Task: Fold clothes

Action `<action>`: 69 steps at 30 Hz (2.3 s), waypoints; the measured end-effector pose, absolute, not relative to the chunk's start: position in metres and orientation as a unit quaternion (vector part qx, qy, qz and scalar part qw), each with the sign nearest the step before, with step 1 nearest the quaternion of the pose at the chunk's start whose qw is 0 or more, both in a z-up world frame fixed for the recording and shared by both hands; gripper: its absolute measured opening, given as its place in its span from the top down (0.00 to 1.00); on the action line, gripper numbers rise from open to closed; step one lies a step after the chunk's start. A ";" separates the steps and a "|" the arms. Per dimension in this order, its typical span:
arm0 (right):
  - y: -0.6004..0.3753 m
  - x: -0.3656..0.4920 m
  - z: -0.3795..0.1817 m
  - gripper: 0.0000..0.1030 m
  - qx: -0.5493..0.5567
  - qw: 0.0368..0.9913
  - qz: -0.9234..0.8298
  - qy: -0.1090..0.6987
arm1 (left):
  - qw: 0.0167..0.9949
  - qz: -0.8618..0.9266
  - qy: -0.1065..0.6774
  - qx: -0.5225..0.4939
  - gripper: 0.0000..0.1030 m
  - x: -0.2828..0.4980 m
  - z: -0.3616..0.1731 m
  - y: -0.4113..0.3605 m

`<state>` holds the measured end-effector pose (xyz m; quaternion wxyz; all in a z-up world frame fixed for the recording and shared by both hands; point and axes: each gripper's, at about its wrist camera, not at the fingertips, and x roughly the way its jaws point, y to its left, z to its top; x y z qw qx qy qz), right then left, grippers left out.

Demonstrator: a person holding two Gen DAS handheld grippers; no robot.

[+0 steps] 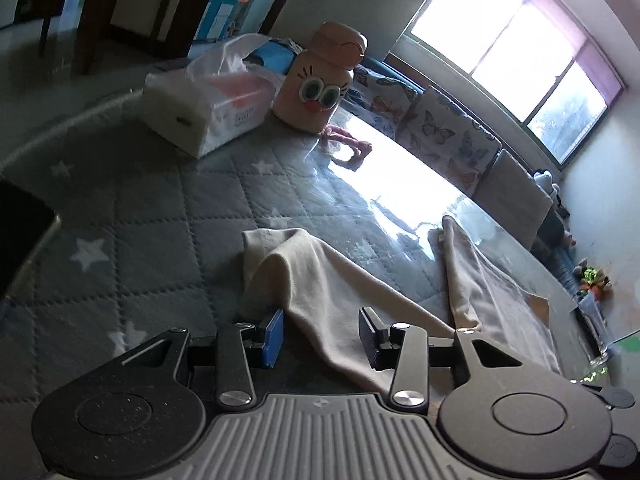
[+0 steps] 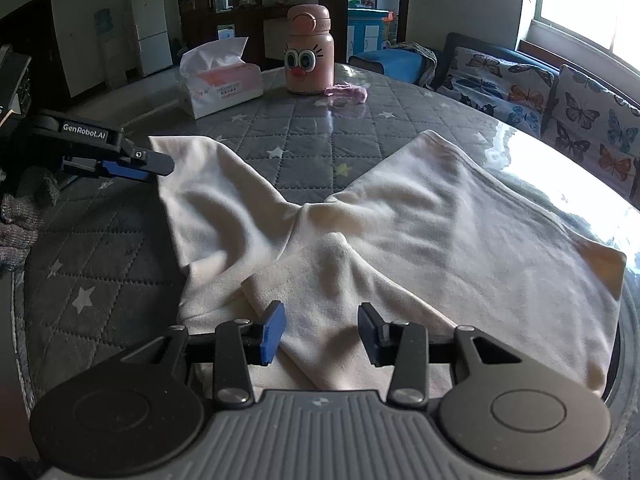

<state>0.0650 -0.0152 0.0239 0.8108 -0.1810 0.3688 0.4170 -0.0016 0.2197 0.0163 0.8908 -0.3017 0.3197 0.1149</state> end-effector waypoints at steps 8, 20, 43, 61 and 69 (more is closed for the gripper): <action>-0.017 0.067 0.023 0.56 -0.175 0.811 0.416 0.373 | 0.884 0.148 0.299 -0.328 0.57 0.007 0.011 0.241; -0.017 0.068 0.023 0.53 -0.171 0.812 0.415 0.373 | 0.888 0.223 0.267 -0.302 0.59 0.010 0.023 0.278; -0.047 0.062 0.043 0.53 -0.150 0.835 0.398 0.351 | 0.926 0.176 0.238 -0.234 0.95 0.029 0.064 0.228; -0.142 0.066 0.052 0.53 -0.081 0.876 0.335 0.338 | 0.957 -0.113 0.213 -0.163 0.95 0.075 0.127 0.031; -0.169 0.070 0.046 0.53 -0.064 0.883 0.307 0.350 | 0.930 -0.189 0.288 -0.129 0.93 0.087 0.093 -0.017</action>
